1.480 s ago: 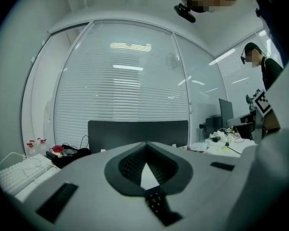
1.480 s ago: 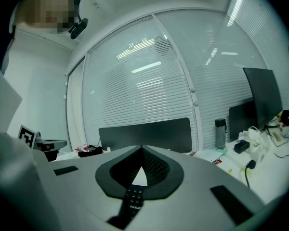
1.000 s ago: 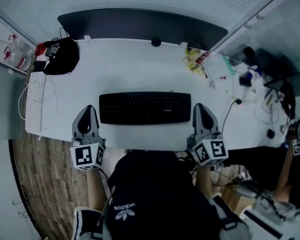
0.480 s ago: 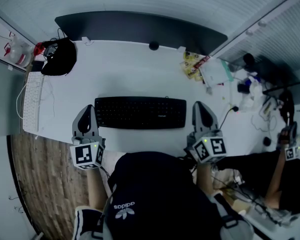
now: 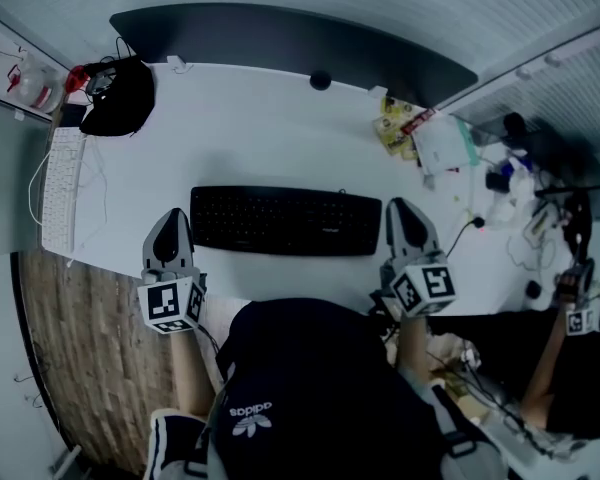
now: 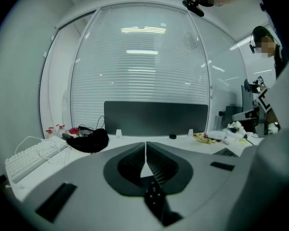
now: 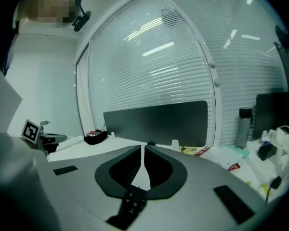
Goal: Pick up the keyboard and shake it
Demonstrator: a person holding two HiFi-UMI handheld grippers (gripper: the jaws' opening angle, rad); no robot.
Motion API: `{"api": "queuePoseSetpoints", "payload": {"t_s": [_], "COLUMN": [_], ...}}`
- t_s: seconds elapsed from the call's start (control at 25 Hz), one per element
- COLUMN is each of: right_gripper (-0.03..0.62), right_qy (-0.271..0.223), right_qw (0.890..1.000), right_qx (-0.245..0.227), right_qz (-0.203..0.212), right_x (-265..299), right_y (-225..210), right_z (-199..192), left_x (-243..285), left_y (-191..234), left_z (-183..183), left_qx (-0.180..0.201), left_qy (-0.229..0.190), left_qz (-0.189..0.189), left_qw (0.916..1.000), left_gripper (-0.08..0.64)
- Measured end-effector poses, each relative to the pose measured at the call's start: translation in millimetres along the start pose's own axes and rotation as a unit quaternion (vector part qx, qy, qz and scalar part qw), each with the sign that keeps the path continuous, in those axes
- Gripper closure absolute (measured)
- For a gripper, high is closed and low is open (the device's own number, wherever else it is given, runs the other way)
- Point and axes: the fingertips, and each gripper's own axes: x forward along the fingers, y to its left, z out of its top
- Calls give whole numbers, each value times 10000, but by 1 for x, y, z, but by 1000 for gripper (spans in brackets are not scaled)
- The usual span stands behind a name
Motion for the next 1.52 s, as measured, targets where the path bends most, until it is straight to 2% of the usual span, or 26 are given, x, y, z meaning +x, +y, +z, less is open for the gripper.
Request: {"api": "queuePoseSetpoints", "payload": {"t_s": [0.12, 0.16, 0.24, 0.48, 0.68, 0.84, 0.96, 1.28, 1.4, 1.52], "right_gripper": [588, 567, 482, 461, 439, 417, 413, 400, 397, 394], "right_qy": [384, 511, 774, 1218, 1502, 1765, 1952, 2339, 2380, 2473], "right_qw": [9990, 9984, 9968, 9925, 9884, 9834, 9792, 9678, 9661, 9631], "right_qx": [-229, -241, -189, -103, 182, 384, 529, 897, 966, 1049], "right_qz": [-49, -50, -50, -55, -96, -171, -193, -239, -241, -189], "right_x": [11, 15, 22, 37, 40, 42, 41, 40, 41, 42], "right_y": [-9, -12, -17, -27, -34, -38, -40, -51, -50, -49], "right_z": [-23, -31, -45, -75, -98, -116, -128, -153, -157, -164], "left_x": [8, 11, 18, 33, 44, 48, 49, 52, 53, 52], "left_y": [2, 2, 1, 7, 12, 16, 12, 7, 9, 7], "left_z": [-23, -32, -49, -100, -128, -142, -150, -158, -162, -164], "left_qx": [-122, -166, -260, -560, -845, -1013, -995, -1342, -1645, -1778], "left_qy": [238, 335, 555, 1290, 1633, 1831, 1974, 2059, 2109, 2186], "left_qz": [-124, -186, -317, -381, -498, -527, -609, -745, -812, -980], "left_qw": [9996, 9991, 9976, 9893, 9817, 9764, 9734, 9665, 9601, 9545], "left_gripper": [535, 503, 459, 383, 368, 367, 367, 362, 354, 350]}}
